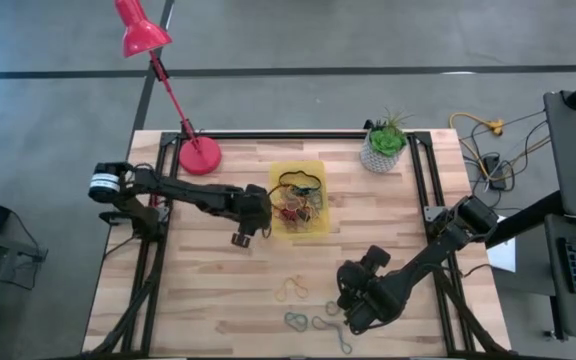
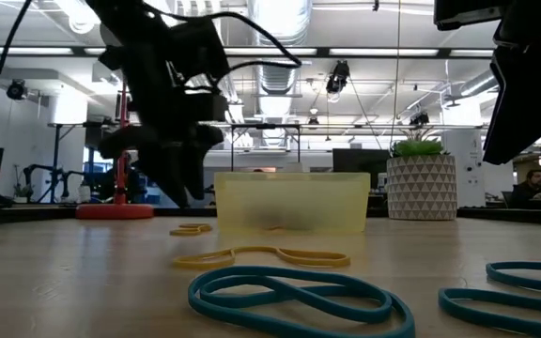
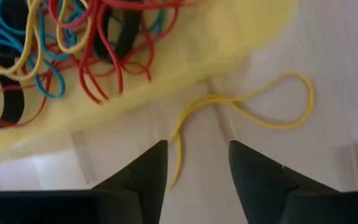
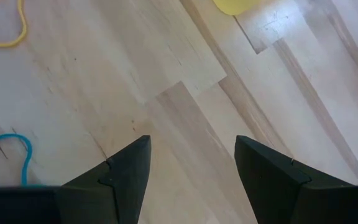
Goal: Pick and place rubber bands into bin
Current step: Put the yellow rubber band into the yellow bin
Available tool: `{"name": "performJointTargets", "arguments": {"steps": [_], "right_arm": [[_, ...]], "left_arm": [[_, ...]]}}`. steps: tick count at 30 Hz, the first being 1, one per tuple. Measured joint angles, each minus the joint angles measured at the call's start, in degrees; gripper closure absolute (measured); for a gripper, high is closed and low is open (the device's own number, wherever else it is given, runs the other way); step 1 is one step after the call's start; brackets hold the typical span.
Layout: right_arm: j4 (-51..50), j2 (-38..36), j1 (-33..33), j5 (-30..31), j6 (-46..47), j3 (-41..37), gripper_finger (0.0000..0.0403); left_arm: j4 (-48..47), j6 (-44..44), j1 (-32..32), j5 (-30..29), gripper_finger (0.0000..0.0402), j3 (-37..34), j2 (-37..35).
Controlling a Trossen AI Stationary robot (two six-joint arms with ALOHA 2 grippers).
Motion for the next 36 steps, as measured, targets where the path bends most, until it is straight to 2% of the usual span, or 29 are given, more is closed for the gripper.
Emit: {"name": "performJointTargets", "arguments": {"steps": [3, 8, 14, 22, 25, 30, 36], "right_arm": [[-0.1, 0.0, -0.1, -0.1, 0.0, 0.0, 0.0184], [0.0, 0.0, -0.2, -0.1, 0.2, 0.0, 0.0184], [0.1, 0.0, -0.3, -0.2, 0.4, 0.0, 0.0184], [0.1, 0.0, -0.3, -1.5, 2.2, 0.0, 0.0184], [0.2, 0.0, -0.3, -1.6, 3.0, 0.0, 0.0184], [0.2, 0.0, -0.3, -1.7, 3.0, 0.0, 0.0184], [0.2, 0.0, -0.5, -1.6, 3.0, -0.2, 0.0184]], "left_arm": [[0.3, 1.9, 2.3, 3.4, 0.0265, 0.4, 1.1], [1.9, 5.6, 3.6, 5.7, 0.0293, 1.5, 2.3], [2.8, 6.5, 3.6, 8.9, 0.03, 2.3, 6.2], [3.1, 6.6, 3.6, 9.2, 0.0302, 2.4, 9.3], [3.0, 8.0, 3.6, 8.8, 0.0318, 2.4, 9.3], [3.5, 9.2, 3.9, 4.6, 0.0347, 3.5, 7.6], [2.9, 9.0, 4.5, 3.9, 0.0352, 4.3, 6.8]]}}
